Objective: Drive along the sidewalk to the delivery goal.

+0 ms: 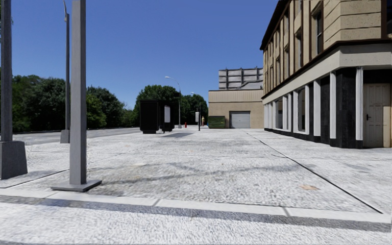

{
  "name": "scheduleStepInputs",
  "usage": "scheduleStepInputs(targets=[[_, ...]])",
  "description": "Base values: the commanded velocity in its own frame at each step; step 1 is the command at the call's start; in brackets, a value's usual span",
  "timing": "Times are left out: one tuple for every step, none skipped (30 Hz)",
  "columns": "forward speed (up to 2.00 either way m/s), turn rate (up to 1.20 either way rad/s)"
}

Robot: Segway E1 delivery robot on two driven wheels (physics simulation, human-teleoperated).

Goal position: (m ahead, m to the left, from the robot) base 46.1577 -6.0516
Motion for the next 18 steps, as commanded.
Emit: scheduleStepInputs(targets=[[2.0, -0.29], [2.0, -0.29], [2.0, -0.29], [2.0, -0.29], [2.0, -0.29], [2.0, -0.29], [2.0, -0.29], [2.0, -0.29], [2.0, -0.29], [2.0, -0.29], [2.0, -0.29], [2.0, -0.29], [2.0, -0.25], [1.97, -0.09], [1.89, -0.02], [1.89, -0.02], [1.81, 0.0], [1.78, 0.0]])
